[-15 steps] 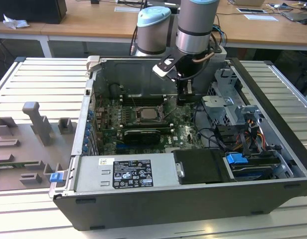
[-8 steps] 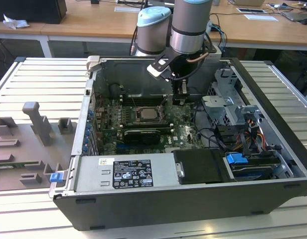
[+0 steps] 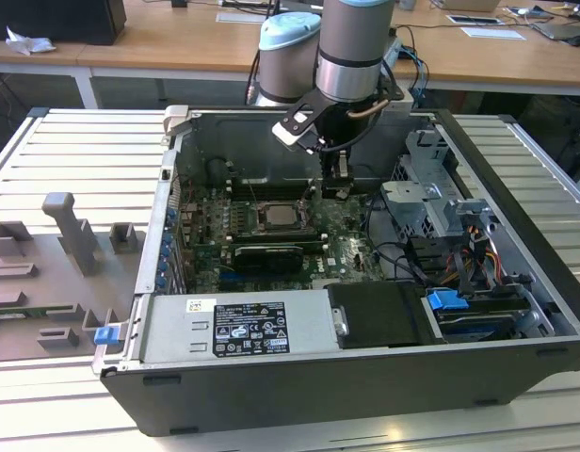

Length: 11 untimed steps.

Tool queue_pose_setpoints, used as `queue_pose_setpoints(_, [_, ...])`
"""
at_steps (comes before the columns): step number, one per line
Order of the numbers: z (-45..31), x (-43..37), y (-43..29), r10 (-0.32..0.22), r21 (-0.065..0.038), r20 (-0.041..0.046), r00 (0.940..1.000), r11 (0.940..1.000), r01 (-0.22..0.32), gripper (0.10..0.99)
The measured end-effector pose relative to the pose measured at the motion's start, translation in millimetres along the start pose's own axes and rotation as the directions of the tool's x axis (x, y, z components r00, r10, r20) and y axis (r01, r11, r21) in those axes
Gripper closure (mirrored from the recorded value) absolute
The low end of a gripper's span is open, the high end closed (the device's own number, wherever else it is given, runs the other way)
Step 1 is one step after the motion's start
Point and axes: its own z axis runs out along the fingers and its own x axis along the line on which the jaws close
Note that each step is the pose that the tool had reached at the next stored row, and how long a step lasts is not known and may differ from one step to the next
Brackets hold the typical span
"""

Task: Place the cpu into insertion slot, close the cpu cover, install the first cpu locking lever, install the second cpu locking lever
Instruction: 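Close the cpu cover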

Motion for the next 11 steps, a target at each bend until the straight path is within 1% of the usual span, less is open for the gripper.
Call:
queue_pose_setpoints(4, [-0.2,0.0,-6.3,0.0,0.0,0.0001,1.0,1.0,0.0,0.98])
queue_pose_setpoints(6, [-0.2,0.1,-12.2,0.0,0.0,-0.0001,1.0,1.0,0.0,0.98])
queue_pose_setpoints(11, [-0.2,0.1,-19.6,0.0,0.0,0.0001,1.0,1.0,0.0,0.98])
